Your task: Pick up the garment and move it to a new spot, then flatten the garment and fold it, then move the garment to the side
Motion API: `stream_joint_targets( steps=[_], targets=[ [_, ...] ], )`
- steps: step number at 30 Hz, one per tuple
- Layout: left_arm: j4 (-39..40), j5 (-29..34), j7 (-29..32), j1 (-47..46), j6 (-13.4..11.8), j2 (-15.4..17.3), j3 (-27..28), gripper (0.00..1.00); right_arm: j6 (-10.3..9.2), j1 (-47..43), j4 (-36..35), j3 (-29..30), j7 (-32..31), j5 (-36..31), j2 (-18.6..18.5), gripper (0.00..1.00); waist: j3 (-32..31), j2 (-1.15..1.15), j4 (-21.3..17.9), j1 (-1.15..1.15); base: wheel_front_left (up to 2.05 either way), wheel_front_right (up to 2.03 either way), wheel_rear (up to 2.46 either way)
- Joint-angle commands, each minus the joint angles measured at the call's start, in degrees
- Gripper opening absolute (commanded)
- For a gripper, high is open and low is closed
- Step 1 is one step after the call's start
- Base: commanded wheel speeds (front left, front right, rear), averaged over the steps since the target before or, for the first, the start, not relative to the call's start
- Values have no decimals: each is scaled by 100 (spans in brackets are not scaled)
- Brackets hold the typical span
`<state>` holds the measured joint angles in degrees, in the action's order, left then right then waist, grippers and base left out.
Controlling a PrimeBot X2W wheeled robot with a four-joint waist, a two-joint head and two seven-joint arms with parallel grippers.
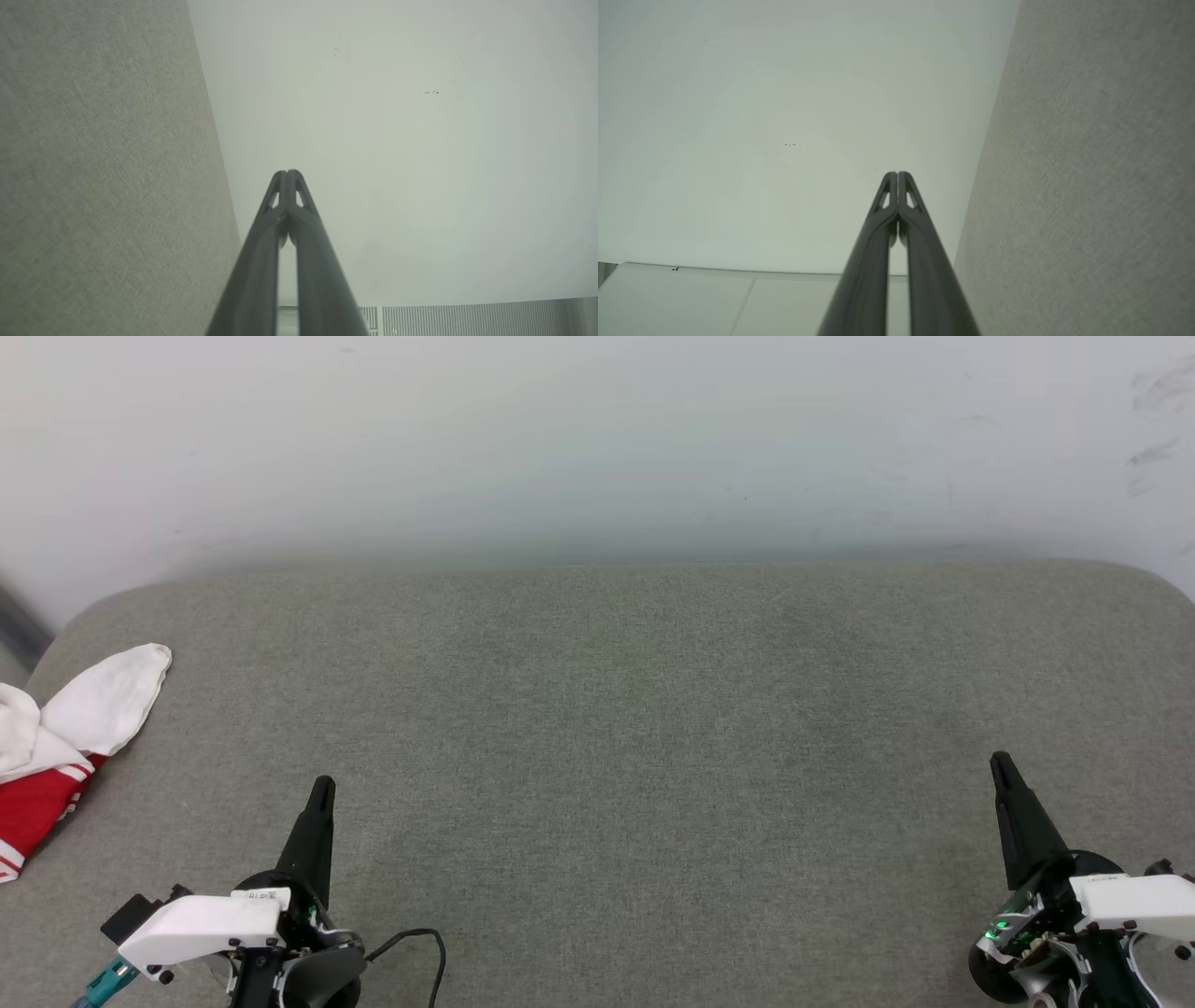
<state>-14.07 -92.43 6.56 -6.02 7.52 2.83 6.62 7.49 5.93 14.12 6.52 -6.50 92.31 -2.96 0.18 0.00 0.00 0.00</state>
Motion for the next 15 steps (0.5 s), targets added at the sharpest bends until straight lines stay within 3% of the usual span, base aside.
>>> stream_joint_targets(
  steps=[1, 15],
  targets=[
    [5, 4, 9, -42, 15, -7, 5, 0, 0, 70, 2, 0, -1, 21, 17, 0, 0, 0, 0, 0, 0, 0, 0],
    [5, 4, 9, -42, 15, -7, 5, 0, 0, 70, 2, 0, -1, 21, 17, 0, 0, 0, 0, 0, 0, 0, 0]
  ],
)
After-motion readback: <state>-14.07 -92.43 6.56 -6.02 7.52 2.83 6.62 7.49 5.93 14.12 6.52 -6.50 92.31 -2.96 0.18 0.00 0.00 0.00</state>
